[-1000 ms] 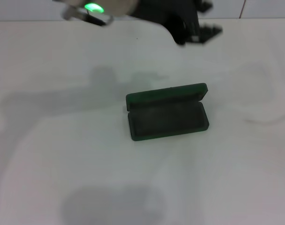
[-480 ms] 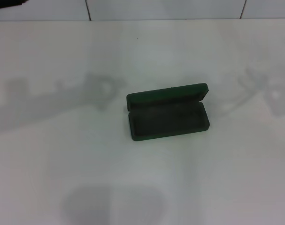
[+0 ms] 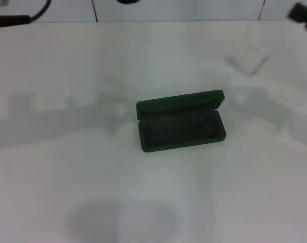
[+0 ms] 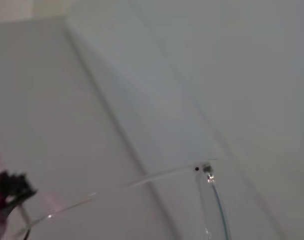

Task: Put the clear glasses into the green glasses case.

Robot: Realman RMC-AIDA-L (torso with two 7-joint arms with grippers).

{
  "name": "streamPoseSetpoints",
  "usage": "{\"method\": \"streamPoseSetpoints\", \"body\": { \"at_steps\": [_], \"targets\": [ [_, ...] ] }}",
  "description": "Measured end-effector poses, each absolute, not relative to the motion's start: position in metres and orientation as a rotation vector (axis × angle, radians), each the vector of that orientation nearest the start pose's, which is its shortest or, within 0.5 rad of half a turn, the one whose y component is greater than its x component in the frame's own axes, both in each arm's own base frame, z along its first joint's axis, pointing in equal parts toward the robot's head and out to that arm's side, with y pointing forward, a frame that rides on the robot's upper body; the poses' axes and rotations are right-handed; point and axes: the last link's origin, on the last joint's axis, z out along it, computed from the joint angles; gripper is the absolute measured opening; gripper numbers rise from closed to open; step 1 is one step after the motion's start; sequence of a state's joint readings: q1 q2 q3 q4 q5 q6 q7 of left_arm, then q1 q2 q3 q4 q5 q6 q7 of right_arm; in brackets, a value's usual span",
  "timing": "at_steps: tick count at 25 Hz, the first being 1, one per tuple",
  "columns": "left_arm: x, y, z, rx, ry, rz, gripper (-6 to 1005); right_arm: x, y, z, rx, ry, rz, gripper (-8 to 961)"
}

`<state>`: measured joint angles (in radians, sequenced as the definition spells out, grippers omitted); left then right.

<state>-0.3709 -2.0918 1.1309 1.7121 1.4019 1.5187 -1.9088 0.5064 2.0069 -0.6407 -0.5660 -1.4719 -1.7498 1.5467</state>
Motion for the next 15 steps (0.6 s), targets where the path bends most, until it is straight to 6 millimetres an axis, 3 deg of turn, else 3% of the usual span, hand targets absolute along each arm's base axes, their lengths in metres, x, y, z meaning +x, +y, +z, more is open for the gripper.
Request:
{"method": "streamPoseSetpoints", "body": {
  "at_steps": [7,15],
  "targets": [
    [-0.05,0.292,0.106,-2.675,0.126,-1.114,68,0.217,0.335,0.048,-2.545,0.707,1.41,54],
    [-0.05,0.292,0.101,-2.693,0.123,-1.106,68,0.204,0.335,0.034,-2.62,0.7,1.418,54]
  ]
}}
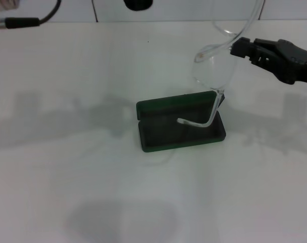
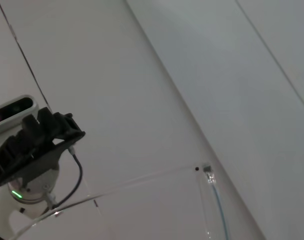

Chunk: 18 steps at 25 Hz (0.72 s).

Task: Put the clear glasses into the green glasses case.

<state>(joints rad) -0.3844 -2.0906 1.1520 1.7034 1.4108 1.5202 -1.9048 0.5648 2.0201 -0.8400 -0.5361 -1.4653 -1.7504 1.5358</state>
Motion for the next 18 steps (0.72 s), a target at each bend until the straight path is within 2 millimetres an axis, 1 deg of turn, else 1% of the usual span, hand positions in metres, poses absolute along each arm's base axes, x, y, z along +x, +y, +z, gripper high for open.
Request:
{"method": "streamPoseSetpoints", "body": {
  "at_steps": [7,18],
  "targets": [
    [-0.05,0.293,0.088,-2.743,0.122,-1.073,67,0.196,0.336,0.024,-2.667,0.692,1.431,54],
    [-0.053,0.293,0.075,-2.791,0.11,-1.052,66,0.191,0.334,0.021,-2.683,0.684,1.463,54]
  ]
}}
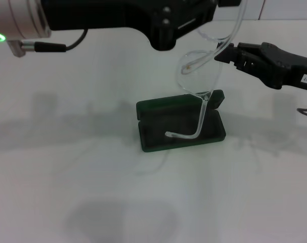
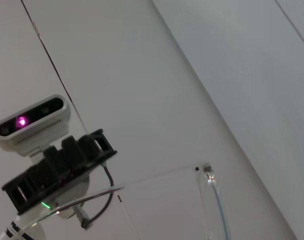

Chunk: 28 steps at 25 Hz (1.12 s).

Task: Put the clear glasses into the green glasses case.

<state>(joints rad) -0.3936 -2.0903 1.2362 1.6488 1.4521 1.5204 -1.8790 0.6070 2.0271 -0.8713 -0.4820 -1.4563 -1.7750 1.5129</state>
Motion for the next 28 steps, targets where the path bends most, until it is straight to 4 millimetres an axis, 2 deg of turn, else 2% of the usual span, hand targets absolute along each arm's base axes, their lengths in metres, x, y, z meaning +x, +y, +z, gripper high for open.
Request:
{"method": "streamPoseSetpoints", "body": {
  "at_steps": [12,28],
  "targets": [
    [-0.0548,0.2923,0.064,-2.834,0.099,-1.012,66,0.1897,0.3331,0.0212,-2.673,0.672,1.497,55],
    [-0.0528,0.2923,0.0688,-2.81,0.121,-1.046,64,0.1926,0.3308,0.0209,-2.674,0.679,1.491,55]
  ]
}}
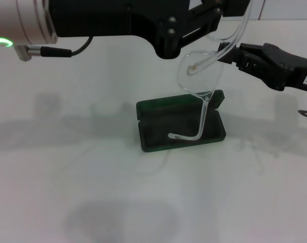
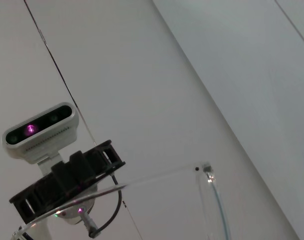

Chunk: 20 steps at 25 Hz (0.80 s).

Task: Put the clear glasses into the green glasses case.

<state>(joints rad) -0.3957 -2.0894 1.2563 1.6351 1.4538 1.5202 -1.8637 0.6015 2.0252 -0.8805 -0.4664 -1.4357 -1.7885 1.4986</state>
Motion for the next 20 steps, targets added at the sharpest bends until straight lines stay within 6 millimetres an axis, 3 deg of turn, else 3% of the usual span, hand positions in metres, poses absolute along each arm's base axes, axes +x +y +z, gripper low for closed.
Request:
{"method": "streamPoseSetpoints", "body": {
  "at_steps": [20],
  "targets": [
    [-0.052,0.291,0.058,-2.86,0.114,-1.036,63,0.189,0.333,0.021,-2.661,0.676,1.523,55]
  ]
}}
